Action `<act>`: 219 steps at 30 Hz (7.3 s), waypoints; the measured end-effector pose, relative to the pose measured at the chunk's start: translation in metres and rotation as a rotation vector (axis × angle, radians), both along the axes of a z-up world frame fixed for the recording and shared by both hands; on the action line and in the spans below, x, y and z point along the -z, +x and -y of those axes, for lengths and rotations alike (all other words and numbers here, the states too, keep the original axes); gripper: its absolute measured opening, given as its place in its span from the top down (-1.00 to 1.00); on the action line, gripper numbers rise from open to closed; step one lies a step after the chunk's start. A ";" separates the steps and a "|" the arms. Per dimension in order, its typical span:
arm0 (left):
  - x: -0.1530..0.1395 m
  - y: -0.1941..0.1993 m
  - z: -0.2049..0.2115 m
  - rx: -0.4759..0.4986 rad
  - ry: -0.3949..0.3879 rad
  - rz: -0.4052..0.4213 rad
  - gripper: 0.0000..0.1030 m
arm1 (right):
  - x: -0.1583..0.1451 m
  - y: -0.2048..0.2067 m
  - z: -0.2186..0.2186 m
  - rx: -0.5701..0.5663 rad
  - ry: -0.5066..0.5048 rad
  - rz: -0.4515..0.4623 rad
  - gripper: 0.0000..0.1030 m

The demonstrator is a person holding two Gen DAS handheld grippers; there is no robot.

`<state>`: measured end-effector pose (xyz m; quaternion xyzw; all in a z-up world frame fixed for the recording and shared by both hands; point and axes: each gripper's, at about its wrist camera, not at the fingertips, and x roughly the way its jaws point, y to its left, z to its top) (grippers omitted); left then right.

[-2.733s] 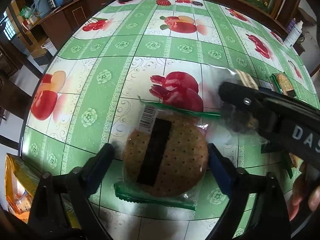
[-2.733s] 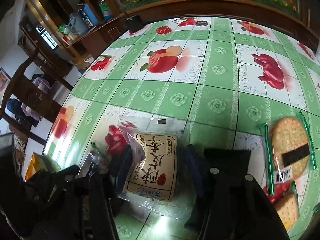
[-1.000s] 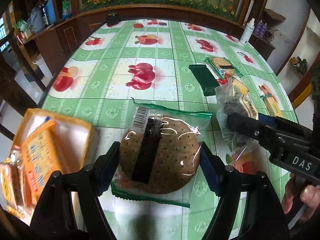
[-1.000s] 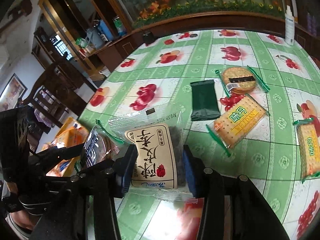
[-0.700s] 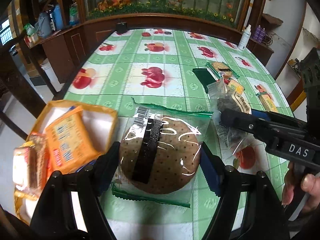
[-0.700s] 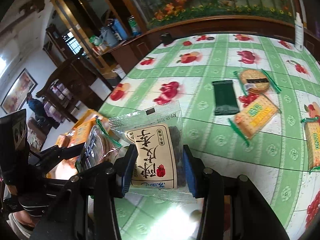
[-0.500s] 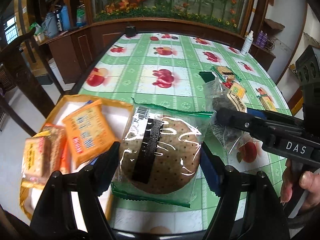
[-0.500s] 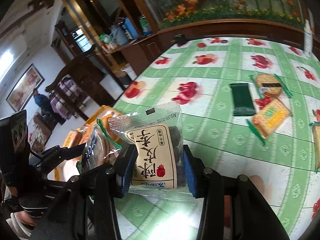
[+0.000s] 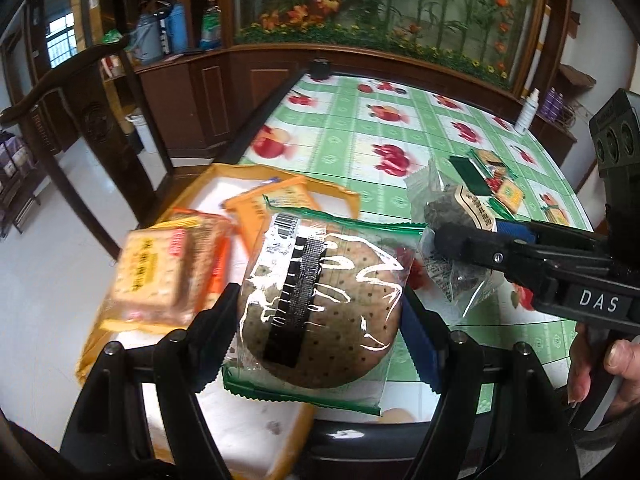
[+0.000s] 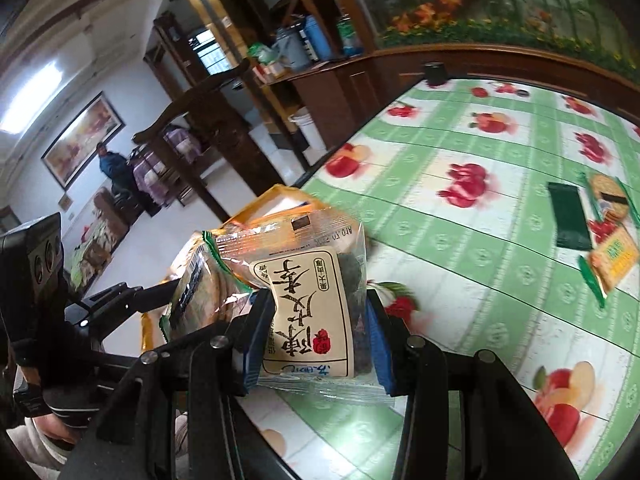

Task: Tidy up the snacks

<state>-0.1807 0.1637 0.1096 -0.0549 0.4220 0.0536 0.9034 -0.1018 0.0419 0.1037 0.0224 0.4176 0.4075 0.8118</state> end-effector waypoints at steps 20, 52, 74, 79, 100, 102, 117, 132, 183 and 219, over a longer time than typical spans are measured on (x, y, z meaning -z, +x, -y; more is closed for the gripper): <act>0.015 -0.051 -0.085 -0.179 0.007 -0.033 -0.49 | 0.003 -0.026 -0.087 -0.194 -0.051 0.016 0.13; 0.059 -0.047 -0.105 -0.255 0.064 -0.112 -0.51 | 0.031 -0.042 -0.125 -0.276 -0.100 -0.100 -0.08; 0.026 -0.045 -0.085 -0.241 0.142 -0.023 -0.64 | 0.018 -0.033 -0.093 -0.212 -0.092 -0.067 -0.17; 0.024 -0.031 -0.063 -0.206 0.134 -0.013 -0.71 | 0.016 -0.032 -0.076 -0.175 -0.097 -0.056 -0.25; 0.022 0.037 0.040 -0.020 0.065 -0.004 -0.72 | 0.020 0.002 0.048 0.121 -0.114 -0.064 -0.40; 0.023 0.045 0.051 0.000 0.063 -0.010 -0.72 | 0.023 0.005 0.065 0.157 -0.115 -0.074 -0.41; 0.026 0.103 0.126 0.157 0.029 -0.056 -0.72 | 0.041 0.034 0.185 0.436 -0.119 -0.146 -0.45; 0.042 0.204 0.227 0.366 -0.011 -0.156 -0.72 | 0.025 0.051 0.266 0.633 -0.170 -0.094 -0.47; 0.072 0.211 0.286 0.515 0.032 -0.200 0.00 | 0.063 0.067 0.296 0.634 -0.315 -0.121 0.10; 0.063 0.135 0.220 0.355 0.074 -0.098 0.05 | 0.051 0.032 0.223 0.504 -0.267 -0.065 0.10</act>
